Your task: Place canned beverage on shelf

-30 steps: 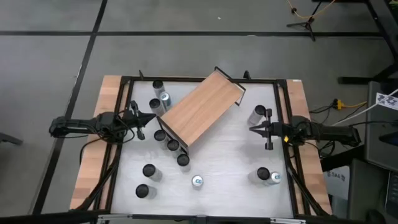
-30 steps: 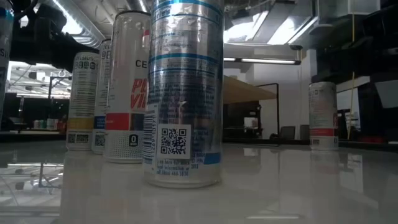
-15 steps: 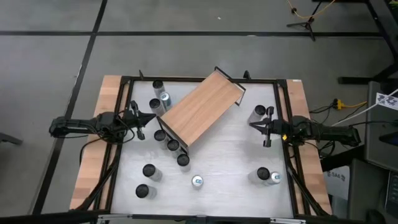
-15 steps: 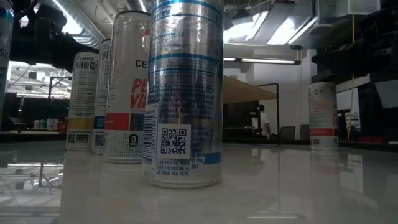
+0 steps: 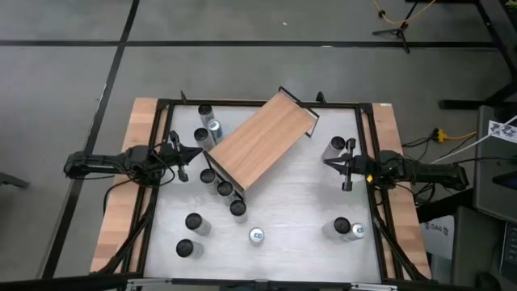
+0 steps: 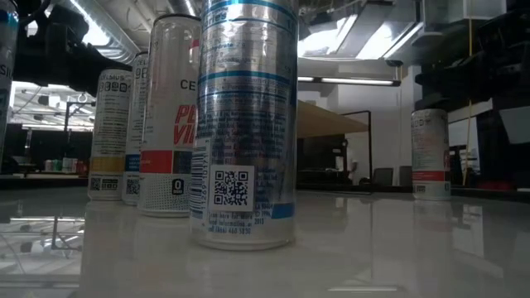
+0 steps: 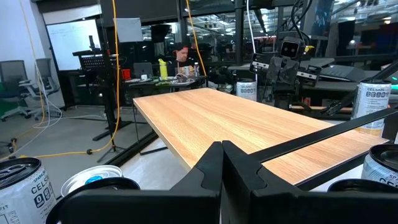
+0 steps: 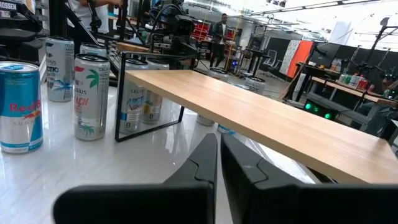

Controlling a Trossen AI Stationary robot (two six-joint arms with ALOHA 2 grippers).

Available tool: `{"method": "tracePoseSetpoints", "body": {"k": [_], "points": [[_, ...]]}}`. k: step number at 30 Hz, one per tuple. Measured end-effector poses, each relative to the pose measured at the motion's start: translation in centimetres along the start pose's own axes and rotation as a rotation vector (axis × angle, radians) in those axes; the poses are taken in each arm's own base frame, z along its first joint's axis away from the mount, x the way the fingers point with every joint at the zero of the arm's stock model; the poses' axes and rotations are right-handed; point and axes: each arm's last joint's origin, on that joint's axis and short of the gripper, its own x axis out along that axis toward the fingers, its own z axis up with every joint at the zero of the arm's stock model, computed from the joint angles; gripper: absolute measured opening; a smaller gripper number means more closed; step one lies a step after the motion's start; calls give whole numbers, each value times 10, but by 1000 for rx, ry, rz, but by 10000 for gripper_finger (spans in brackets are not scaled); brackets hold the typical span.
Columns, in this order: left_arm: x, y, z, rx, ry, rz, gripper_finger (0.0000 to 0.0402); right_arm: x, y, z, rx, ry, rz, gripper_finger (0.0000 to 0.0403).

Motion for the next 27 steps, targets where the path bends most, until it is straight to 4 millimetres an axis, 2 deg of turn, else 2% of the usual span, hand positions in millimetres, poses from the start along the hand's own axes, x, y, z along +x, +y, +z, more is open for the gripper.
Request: {"method": "tracePoseSetpoints", "body": {"k": [24, 27], "points": [[0, 0, 0, -7, 0, 0, 0, 0, 0, 1, 0, -6, -2, 19], [0, 0, 0, -8, 0, 0, 0, 0, 0, 2, 48, -16, -5, 19]]}}
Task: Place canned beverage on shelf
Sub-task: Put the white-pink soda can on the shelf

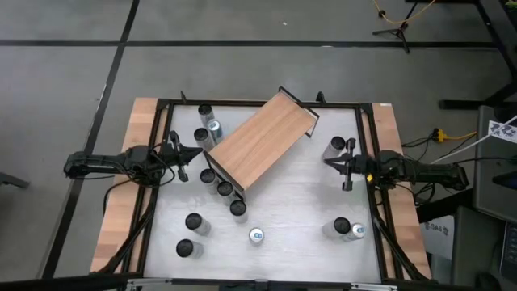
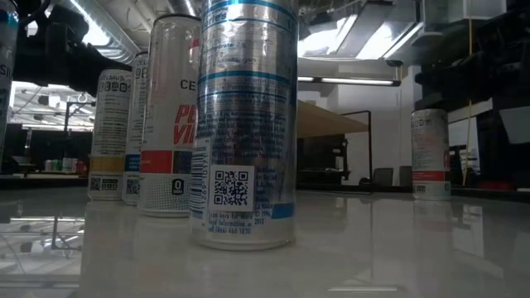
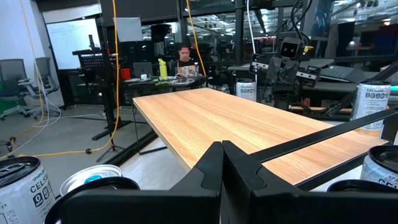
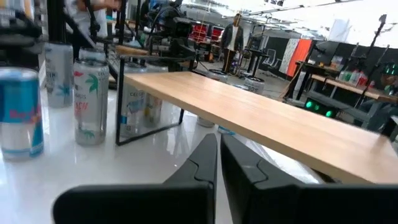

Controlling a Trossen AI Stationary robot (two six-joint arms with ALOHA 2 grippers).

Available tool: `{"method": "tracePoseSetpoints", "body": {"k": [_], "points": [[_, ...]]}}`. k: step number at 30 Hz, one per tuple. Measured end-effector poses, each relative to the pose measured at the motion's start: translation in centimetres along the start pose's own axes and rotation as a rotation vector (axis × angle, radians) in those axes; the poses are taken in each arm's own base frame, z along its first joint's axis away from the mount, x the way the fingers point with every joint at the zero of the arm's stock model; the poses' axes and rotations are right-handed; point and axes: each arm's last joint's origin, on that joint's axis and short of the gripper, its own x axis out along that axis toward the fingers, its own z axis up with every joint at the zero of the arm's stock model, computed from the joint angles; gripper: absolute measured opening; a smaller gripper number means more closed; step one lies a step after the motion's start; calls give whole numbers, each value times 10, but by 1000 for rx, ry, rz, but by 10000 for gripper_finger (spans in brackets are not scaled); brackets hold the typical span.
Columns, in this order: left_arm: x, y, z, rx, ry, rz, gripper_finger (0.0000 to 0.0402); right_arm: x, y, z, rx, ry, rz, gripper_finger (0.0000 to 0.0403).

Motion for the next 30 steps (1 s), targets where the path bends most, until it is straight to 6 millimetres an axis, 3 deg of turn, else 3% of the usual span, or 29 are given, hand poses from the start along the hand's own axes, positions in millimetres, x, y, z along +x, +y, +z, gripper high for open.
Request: {"method": "tracePoseSetpoints", "body": {"k": [4, 12, 24, 27, 30], "points": [[0, 0, 0, 0, 0, 0, 0, 0, 0, 2, 138, -17, -3, 19], [0, 0, 0, 0, 0, 0, 0, 0, -2, 9, 246, -90, -6, 19], [0, 0, 0, 0, 0, 1, 0, -3, 1, 24, 332, -248, 182, 22], [0, 0, 0, 0, 0, 0, 0, -5, 1, 28, 327, -293, 208, 47], [0, 0, 0, 0, 0, 0, 0, -5, 1, 29, 326, -303, 207, 98]]}}
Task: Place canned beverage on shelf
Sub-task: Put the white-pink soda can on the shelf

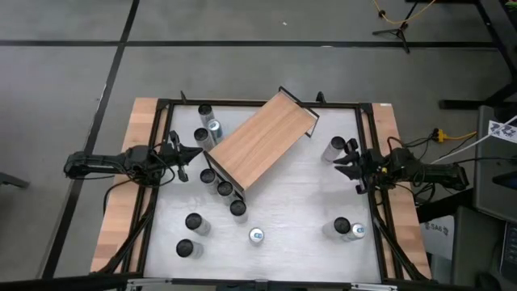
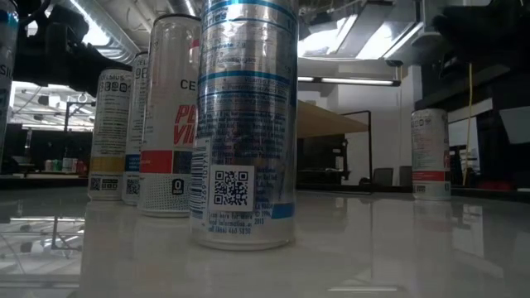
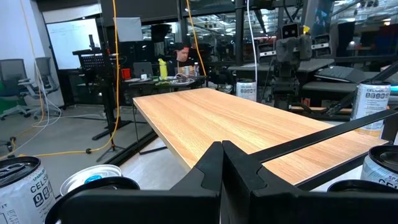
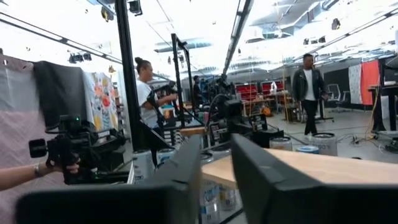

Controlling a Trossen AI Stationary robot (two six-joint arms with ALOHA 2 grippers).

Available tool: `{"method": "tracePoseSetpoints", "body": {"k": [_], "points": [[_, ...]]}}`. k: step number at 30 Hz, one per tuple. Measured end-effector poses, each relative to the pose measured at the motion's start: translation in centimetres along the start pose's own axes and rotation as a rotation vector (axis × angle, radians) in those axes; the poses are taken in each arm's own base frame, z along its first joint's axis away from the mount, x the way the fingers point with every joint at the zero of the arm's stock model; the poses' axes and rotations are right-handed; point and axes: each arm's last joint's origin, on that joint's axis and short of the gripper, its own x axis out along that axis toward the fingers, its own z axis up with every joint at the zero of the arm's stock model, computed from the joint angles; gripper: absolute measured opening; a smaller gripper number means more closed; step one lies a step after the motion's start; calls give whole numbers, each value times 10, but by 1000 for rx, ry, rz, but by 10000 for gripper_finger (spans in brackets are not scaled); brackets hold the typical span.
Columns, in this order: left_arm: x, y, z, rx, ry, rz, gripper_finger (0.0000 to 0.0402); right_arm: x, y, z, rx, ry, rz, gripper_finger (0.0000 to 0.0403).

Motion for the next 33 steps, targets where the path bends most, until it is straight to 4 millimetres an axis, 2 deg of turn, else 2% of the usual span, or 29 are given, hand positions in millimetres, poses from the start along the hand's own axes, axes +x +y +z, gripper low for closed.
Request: {"method": "tracePoseSetpoints", "body": {"k": [9, 14, 19, 23, 33], "points": [[0, 0, 0, 0, 0, 0, 0, 0, -3, 0, 0, -13, -87, 269], [0, 0, 0, 0, 0, 0, 0, 0, -2, 1, -1, -22, -86, 324], [0, 0, 0, 0, 0, 0, 0, 0, -1, 10, -8, -87, -76, 339], [0, 0, 0, 0, 0, 0, 0, 2, 2, 30, -10, -83, -77, 339], [0, 0, 0, 0, 0, 1, 0, 24, 4, 86, -93, 306, -225, 340]]}}
